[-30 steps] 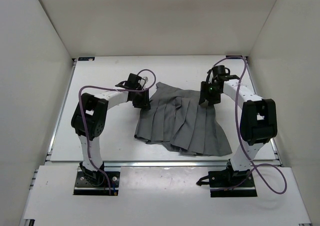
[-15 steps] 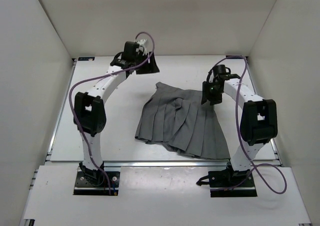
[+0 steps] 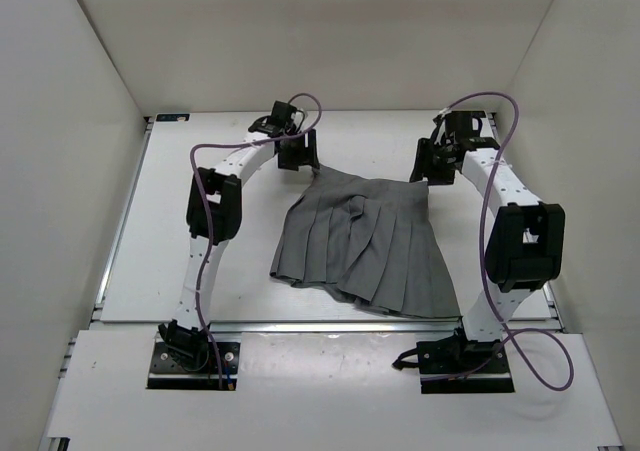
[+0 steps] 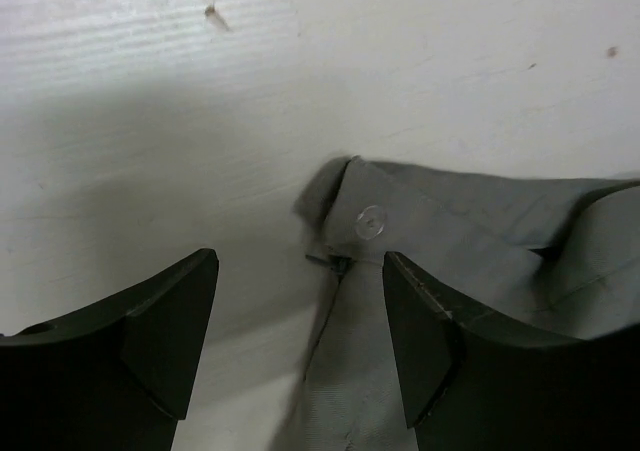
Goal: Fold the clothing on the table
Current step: Flatten the skirt out
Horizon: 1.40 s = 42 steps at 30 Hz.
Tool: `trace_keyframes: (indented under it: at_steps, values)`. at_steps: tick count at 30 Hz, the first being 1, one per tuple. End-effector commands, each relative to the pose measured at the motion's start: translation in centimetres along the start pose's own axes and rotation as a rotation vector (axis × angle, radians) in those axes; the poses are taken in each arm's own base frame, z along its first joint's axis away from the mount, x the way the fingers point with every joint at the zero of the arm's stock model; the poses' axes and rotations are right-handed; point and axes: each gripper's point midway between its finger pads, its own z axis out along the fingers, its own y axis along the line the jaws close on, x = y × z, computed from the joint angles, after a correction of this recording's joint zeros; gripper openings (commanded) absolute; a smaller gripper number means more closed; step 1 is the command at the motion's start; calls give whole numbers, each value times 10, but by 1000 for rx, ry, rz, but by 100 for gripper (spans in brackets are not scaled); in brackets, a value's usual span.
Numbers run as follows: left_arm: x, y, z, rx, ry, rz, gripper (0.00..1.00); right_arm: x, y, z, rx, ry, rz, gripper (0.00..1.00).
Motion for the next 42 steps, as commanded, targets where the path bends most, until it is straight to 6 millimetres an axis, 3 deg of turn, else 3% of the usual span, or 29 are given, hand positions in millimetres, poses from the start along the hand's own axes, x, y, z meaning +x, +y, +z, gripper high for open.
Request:
trace_keyframes:
  at_steps: [1, 9, 15, 20, 22, 28, 30, 33, 42]
  values:
    - [-31, -15, -21, -10, -73, 44, 77, -16, 1, 5, 8, -38, -6, 48]
    - [-14, -35, 1, -6, -5, 85, 75, -10, -31, 21, 87, 2, 63, 48]
    - [-5, -31, 9, -28, 18, 87, 75, -16, -32, 16, 82, -43, 64, 48]
    - [2, -21, 14, -52, 41, 85, 68, -16, -32, 19, 81, -43, 77, 48]
    - [9, -27, 18, -51, 56, 94, 66, -19, -44, 21, 95, -45, 97, 48]
    - [15, -30, 30, -13, 77, 79, 36, -19, -66, 32, 132, -30, 141, 49]
    - [14, -31, 32, 11, 76, 62, 19, -20, -66, 32, 129, -36, 147, 50]
    - [10, -34, 32, 50, 65, 46, 2, -25, -68, 32, 105, -64, 146, 50]
    - [-7, -48, 14, 109, 24, 45, 0, -21, -75, 51, 18, -36, 205, 50]
